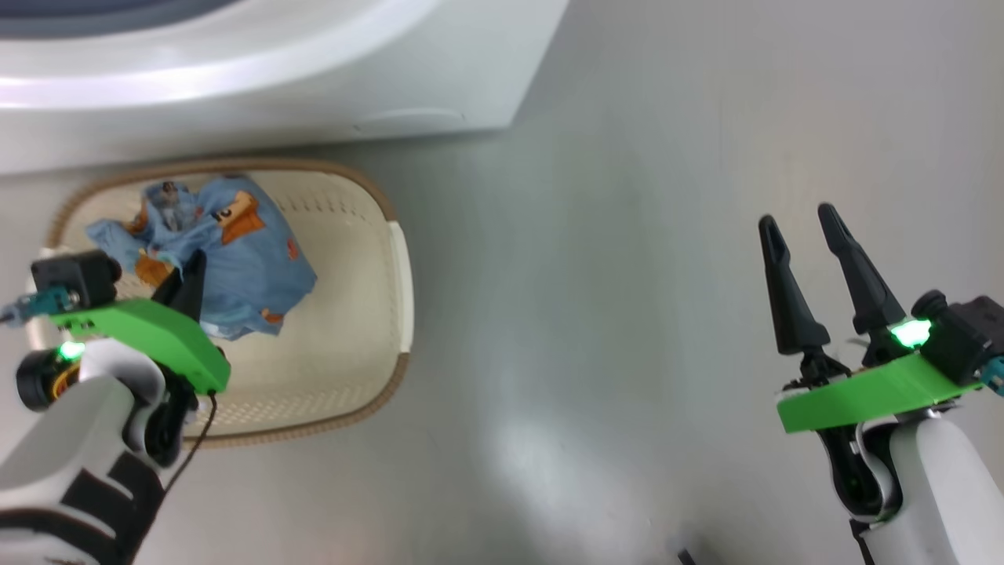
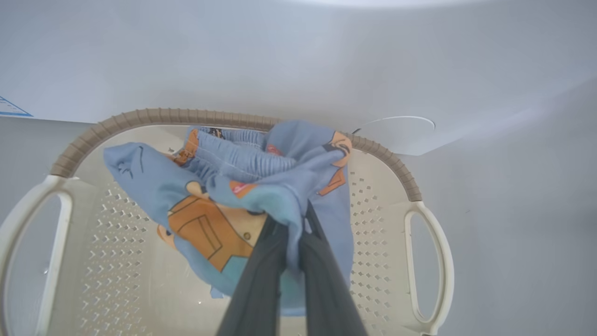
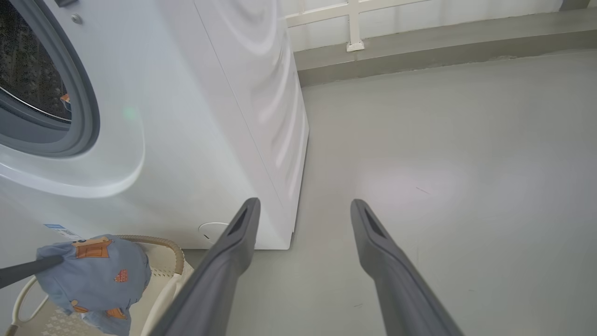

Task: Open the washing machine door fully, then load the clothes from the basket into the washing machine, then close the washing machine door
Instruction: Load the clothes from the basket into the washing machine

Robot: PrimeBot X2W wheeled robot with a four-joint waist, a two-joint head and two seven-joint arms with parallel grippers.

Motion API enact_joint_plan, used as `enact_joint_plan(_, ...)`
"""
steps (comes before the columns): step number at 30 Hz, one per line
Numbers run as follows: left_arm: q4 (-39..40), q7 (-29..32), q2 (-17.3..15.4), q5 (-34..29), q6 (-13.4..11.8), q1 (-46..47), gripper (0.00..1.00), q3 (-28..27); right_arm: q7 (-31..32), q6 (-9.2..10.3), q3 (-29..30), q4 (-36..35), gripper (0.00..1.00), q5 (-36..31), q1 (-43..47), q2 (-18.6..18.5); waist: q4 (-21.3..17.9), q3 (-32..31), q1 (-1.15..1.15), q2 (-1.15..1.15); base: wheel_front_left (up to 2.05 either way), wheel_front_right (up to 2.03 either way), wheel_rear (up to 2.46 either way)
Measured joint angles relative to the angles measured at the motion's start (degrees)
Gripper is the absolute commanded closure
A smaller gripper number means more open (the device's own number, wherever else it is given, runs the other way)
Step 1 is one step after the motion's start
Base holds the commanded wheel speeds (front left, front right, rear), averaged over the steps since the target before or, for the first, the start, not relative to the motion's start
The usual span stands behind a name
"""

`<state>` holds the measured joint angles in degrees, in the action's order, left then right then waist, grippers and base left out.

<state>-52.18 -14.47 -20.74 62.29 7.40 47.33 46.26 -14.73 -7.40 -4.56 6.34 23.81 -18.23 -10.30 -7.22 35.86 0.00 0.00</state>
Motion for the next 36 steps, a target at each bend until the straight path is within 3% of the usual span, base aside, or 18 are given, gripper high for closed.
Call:
enact_joint_plan(14, 11.33, -0.01, 3.25, -18.02, 0.0, -14.55, 1.0, -20.73, 0.0, 0.0, 1.38, 1.49, 0.0, 0.53, 7.74, -2.41, 3.53, -11.8, 0.0, 0.0, 0.0, 0.0, 0.0)
enact_joint_plan(36, 32.03, -0.01, 6.49, -31.71, 0.0, -35.26, 1.0, -36.99, 0.0, 0.0, 3.24, 1.72, 0.0, 1.76, 18.2, -3.9, 6.01, -25.44, 0.0, 0.0, 0.0, 0.0, 0.0)
